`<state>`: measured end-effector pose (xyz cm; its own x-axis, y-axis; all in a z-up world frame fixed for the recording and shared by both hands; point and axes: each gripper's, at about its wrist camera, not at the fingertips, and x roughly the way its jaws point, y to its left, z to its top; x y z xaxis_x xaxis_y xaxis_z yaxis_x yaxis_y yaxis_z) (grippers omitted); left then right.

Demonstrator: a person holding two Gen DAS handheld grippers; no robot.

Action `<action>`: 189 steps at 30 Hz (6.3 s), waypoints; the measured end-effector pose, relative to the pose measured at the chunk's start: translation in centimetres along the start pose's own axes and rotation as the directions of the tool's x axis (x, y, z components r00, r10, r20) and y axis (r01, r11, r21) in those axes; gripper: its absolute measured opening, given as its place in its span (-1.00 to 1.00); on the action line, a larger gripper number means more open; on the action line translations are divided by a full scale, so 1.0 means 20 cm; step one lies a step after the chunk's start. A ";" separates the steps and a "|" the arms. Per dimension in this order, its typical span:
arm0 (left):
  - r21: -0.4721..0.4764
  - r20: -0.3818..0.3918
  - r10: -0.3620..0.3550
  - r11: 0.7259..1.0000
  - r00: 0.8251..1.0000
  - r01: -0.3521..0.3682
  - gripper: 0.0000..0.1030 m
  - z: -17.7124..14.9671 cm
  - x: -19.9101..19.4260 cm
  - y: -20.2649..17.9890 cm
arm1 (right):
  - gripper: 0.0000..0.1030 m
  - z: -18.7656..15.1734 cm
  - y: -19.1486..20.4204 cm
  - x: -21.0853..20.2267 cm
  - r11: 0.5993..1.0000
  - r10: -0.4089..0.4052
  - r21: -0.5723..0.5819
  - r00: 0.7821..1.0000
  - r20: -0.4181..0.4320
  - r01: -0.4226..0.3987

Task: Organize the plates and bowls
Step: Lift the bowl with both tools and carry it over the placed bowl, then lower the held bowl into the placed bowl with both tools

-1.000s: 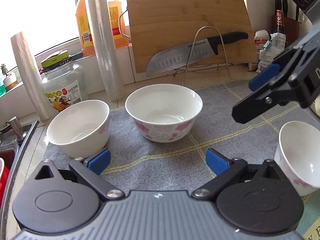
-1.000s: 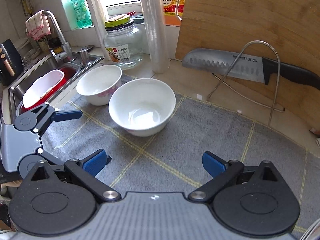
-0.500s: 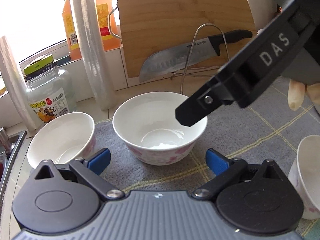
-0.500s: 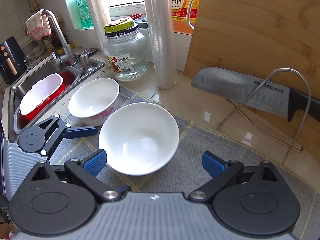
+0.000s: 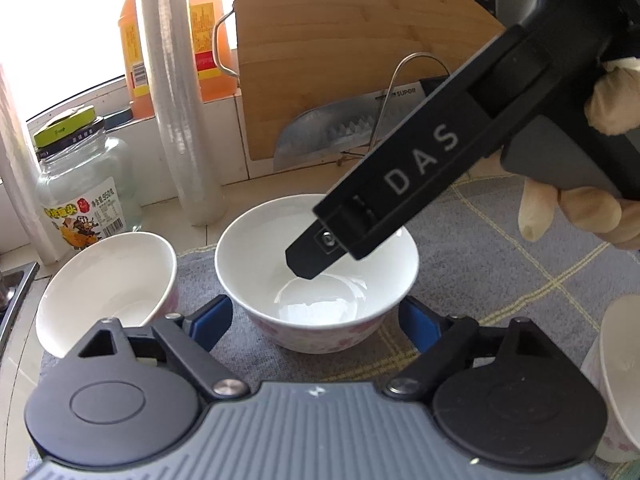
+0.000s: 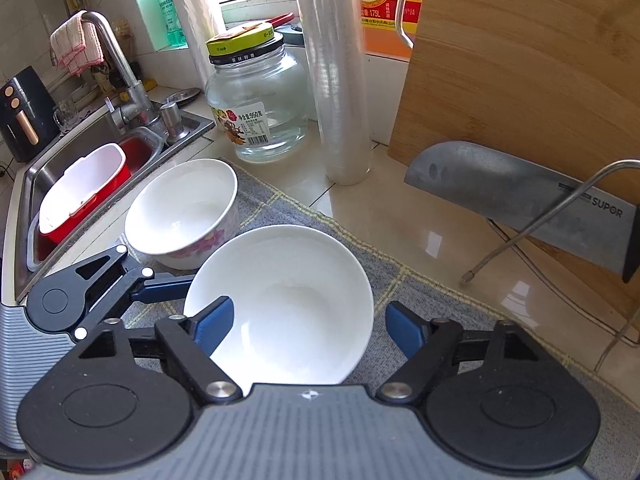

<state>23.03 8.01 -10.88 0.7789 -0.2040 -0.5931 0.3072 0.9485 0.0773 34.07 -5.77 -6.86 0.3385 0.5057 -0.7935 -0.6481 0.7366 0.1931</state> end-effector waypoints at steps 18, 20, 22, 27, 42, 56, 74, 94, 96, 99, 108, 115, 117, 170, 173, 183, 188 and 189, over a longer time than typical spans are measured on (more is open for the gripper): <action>-0.013 -0.006 -0.013 1.000 1.000 0.013 0.68 0.00 0.01 0.01 | 0.38 0.02 -0.03 0.06 0.999 0.018 0.028 1.000 -0.002 -0.018; -0.015 -0.006 -0.014 1.000 1.000 0.014 0.68 0.00 0.01 0.01 | 0.38 0.02 -0.03 0.06 0.999 0.023 0.029 1.000 -0.002 -0.023; -0.018 -0.006 -0.015 1.000 1.000 0.015 0.68 0.00 0.01 0.01 | 0.38 0.03 -0.02 0.06 0.999 0.020 0.026 1.000 -0.002 -0.020; -0.015 -0.010 -0.018 1.000 1.000 0.018 0.67 0.00 0.01 0.01 | 0.38 0.03 -0.03 0.06 0.999 0.027 0.035 1.000 -0.006 -0.027; 0.001 -0.031 -0.047 0.999 0.998 0.047 0.67 0.00 -0.08 -0.03 | 0.38 0.00 0.00 -0.02 0.996 0.058 0.065 0.998 -0.019 -0.057; -0.013 -0.025 -0.065 0.998 0.998 0.065 0.67 -0.01 -0.28 -0.11 | 0.39 -0.08 0.10 -0.24 0.996 0.075 0.045 0.997 -0.003 -0.075; -0.026 -0.040 -0.090 0.996 0.995 0.089 0.67 -0.04 -0.52 -0.26 | 0.39 -0.23 0.26 -0.46 0.995 0.099 0.018 0.995 0.025 -0.099; 0.055 -0.043 -0.177 0.982 0.983 0.179 0.67 -0.06 -0.67 -0.47 | 0.39 -0.49 0.27 -0.74 0.996 0.046 0.075 0.997 0.058 -0.051; 0.059 -0.045 -0.187 0.980 0.981 0.190 0.67 -0.06 -0.68 -0.49 | 0.39 -0.52 0.26 -0.76 0.995 0.035 0.088 0.998 0.058 -0.040; 0.060 -0.043 -0.207 0.976 0.977 0.210 0.68 -0.05 -0.68 -0.51 | 0.39 -0.55 0.25 -0.78 0.995 0.019 0.100 0.998 0.055 -0.025; 0.094 -0.049 -0.257 0.961 0.965 0.261 0.67 -0.04 -0.64 -0.59 | 0.39 -0.63 0.18 -0.81 0.986 -0.020 0.168 0.998 0.053 0.011; 0.124 -0.058 -0.297 0.945 0.953 0.302 0.67 -0.03 -0.61 -0.65 | 0.39 -0.68 0.14 -0.83 0.980 -0.051 0.196 0.998 0.046 0.041; 0.122 -0.068 -0.307 0.942 0.949 0.314 0.67 -0.04 -0.59 -0.66 | 0.39 -0.70 0.13 -0.83 0.977 -0.063 0.206 0.997 0.039 0.054; 0.175 -0.167 -0.311 0.924 0.936 0.338 0.77 -0.07 -0.46 -0.73 | 0.45 -0.78 0.04 -0.78 0.964 -0.044 0.262 0.999 -0.010 0.045; 0.185 -0.164 -0.307 0.924 0.938 0.335 0.79 -0.07 -0.47 -0.72 | 0.46 -0.77 0.03 -0.79 0.964 -0.041 0.263 0.999 -0.001 0.040; 0.192 -0.104 -0.299 0.930 0.949 0.314 0.87 -0.04 -0.57 -0.66 | 0.93 -0.76 0.03 -0.81 0.965 -0.056 0.260 0.998 0.025 0.048; 0.137 -0.049 -0.265 0.953 0.963 0.269 0.89 -0.04 -0.61 -0.60 | 1.00 -0.73 0.04 -0.81 0.969 -0.073 0.240 0.997 0.034 0.063; 0.123 -0.033 -0.248 0.960 0.968 0.250 0.92 -0.04 -0.62 -0.58 | 1.00 -0.71 0.06 -0.81 0.973 -0.081 0.221 0.996 0.033 0.071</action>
<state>9.40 -0.24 -5.12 0.6598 -0.4250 -0.6197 0.5573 0.8299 0.0242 18.12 -19.49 -2.09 0.4116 0.4592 -0.7872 -0.4555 0.8518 0.2587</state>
